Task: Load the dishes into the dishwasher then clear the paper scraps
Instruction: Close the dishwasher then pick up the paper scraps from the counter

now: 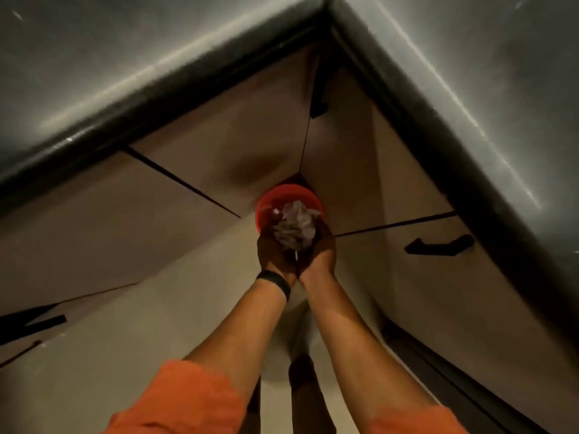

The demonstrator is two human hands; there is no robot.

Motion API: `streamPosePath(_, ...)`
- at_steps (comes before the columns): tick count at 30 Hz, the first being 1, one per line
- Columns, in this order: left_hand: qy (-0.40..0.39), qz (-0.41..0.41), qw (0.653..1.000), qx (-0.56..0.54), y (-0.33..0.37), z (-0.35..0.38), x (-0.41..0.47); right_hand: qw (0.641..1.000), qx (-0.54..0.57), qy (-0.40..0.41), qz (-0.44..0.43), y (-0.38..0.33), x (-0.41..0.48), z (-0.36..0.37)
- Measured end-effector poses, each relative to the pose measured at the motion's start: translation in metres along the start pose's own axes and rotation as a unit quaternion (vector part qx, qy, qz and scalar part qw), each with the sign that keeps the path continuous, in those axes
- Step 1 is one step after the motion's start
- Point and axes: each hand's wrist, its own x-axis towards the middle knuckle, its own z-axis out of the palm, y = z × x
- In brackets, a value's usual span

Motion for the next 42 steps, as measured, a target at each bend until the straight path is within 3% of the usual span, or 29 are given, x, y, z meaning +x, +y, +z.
streamPosePath(8, -0.039, 0.032, 0.998, 0.021, -0.006, -0.013, 0.057, 1.0, -0.021, -0.022, -0.004, 0.031, 0.076, -0.02)
streamPosePath(17, -0.029, 0.036, 0.999, 0.024, 0.008, -0.006, 0.037, 1.0, 0.009, -0.016, 0.0, 0.018, 0.064, -0.012)
streamPosePath(25, -0.013, 0.045, 0.996, 0.081, 0.041, 0.023, -0.082, 0.992, -0.118, 0.027, -0.041, -0.035, -0.056, 0.011)
streamPosePath(35, -0.124, 0.109, 0.982, 0.095, 0.075, 0.06, -0.257, 0.968, -0.169, -0.119, -0.14, -0.099, -0.226, 0.042)
streamPosePath(42, -0.196, 0.17, 0.96, 0.105, 0.094, 0.084, -0.315, 0.941, -0.166, -0.185, -0.23, -0.14, -0.281, 0.06)
